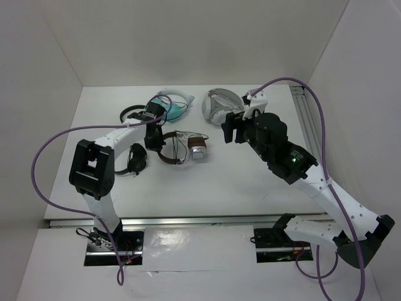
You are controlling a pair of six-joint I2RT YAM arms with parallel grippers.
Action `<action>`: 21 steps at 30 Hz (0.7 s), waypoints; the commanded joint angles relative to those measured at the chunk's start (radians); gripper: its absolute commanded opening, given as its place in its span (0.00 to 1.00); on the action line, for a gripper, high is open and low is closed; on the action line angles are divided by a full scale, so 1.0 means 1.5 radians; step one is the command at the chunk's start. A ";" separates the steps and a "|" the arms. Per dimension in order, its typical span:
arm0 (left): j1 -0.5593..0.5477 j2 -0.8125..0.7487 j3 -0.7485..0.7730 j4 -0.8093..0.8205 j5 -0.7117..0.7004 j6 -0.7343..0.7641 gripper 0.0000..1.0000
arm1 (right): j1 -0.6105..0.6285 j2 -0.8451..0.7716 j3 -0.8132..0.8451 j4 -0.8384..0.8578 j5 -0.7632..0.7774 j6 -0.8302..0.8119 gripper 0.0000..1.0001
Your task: Wrap the headphones
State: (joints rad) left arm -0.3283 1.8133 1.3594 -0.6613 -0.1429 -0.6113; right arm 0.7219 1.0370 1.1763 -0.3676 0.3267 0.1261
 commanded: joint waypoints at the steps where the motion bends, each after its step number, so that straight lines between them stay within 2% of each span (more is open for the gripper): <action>1: 0.002 0.001 -0.018 0.051 0.022 -0.020 0.00 | 0.015 -0.007 0.002 0.016 0.019 -0.016 0.77; 7: 0.008 -0.046 -0.080 0.080 0.002 -0.041 0.00 | 0.021 -0.001 0.002 0.016 0.027 -0.016 0.78; 14: 0.014 -0.013 -0.088 0.073 -0.020 -0.064 0.00 | 0.027 -0.007 -0.017 0.022 0.018 -0.016 0.78; 18: 0.020 -0.028 -0.088 0.066 -0.026 -0.081 0.27 | 0.027 -0.007 -0.017 0.022 0.018 -0.022 0.80; 21: 0.020 -0.056 -0.095 0.066 -0.033 -0.081 0.39 | 0.033 -0.007 -0.017 0.022 0.018 -0.022 0.80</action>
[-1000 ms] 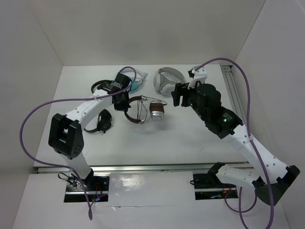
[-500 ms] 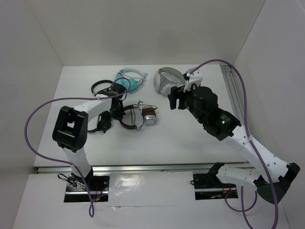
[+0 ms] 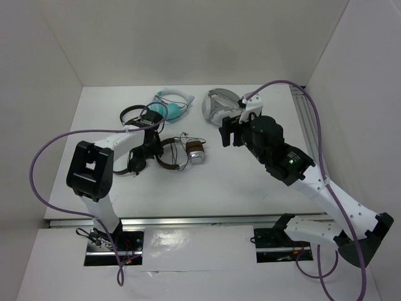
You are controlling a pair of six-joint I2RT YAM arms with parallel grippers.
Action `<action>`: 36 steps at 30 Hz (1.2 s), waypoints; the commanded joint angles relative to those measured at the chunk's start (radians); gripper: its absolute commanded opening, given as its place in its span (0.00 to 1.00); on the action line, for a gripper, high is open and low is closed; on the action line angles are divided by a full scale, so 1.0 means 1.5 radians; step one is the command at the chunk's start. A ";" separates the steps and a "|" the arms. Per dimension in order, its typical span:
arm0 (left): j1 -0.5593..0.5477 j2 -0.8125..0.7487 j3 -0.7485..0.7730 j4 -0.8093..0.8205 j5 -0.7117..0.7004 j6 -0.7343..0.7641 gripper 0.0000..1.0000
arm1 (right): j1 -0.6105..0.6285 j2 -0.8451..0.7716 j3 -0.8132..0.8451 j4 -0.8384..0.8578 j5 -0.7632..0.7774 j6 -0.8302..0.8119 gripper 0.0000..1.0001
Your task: Wrap the headphones
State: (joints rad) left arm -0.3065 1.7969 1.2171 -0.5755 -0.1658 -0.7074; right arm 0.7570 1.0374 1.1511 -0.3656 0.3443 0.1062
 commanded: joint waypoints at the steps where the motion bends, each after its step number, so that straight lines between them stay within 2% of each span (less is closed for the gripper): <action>1: 0.006 -0.054 0.000 0.008 -0.017 -0.017 0.44 | 0.010 -0.007 0.000 0.021 -0.001 -0.008 0.80; 2: 0.006 -0.062 0.000 0.002 -0.017 -0.017 0.47 | 0.010 -0.007 0.000 0.014 -0.001 -0.008 0.80; 5: 0.006 -0.095 0.000 -0.004 -0.017 -0.017 1.00 | 0.010 -0.001 0.000 0.008 -0.008 -0.008 0.81; 9: 0.006 -0.153 0.000 -0.004 -0.017 -0.017 1.00 | 0.010 0.005 0.018 0.001 -0.020 -0.002 0.87; 10: 0.006 -0.180 0.000 -0.004 -0.017 -0.017 1.00 | 0.010 0.005 0.018 -0.008 -0.020 0.006 1.00; 14: 0.000 -0.255 0.023 0.002 0.009 0.004 1.00 | 0.010 0.021 0.065 -0.047 -0.011 0.031 1.00; 18: -0.059 -0.333 0.063 -0.028 -0.001 0.038 1.00 | 0.023 0.029 0.152 -0.129 0.017 0.069 1.00; 21: -0.101 -0.397 0.078 -0.098 -0.058 0.046 1.00 | 0.052 0.004 0.188 -0.201 0.036 0.096 1.00; 22: -0.123 -0.455 0.078 -0.113 -0.068 0.046 1.00 | 0.062 -0.006 0.213 -0.220 0.046 0.103 1.00; 24: -0.139 -0.524 0.057 -0.157 -0.091 0.040 1.00 | 0.080 -0.036 0.235 -0.275 0.024 0.119 1.00; 26: -0.152 -0.631 0.047 -0.191 -0.097 0.032 1.00 | 0.080 -0.074 0.251 -0.303 -0.016 0.119 1.00; 30: -0.158 -0.775 0.044 -0.260 -0.091 0.046 1.00 | 0.063 -0.138 0.277 -0.356 -0.056 0.119 1.00; 36: -0.158 -0.863 0.101 -0.392 -0.098 0.053 1.00 | 0.008 -0.195 0.330 -0.447 -0.064 0.097 1.00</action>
State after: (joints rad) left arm -0.5392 0.5091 1.3483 -1.0313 -0.2939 -0.6540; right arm 0.8024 0.7647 1.6131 -0.9115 0.2672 0.2714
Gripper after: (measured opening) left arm 1.000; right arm 0.999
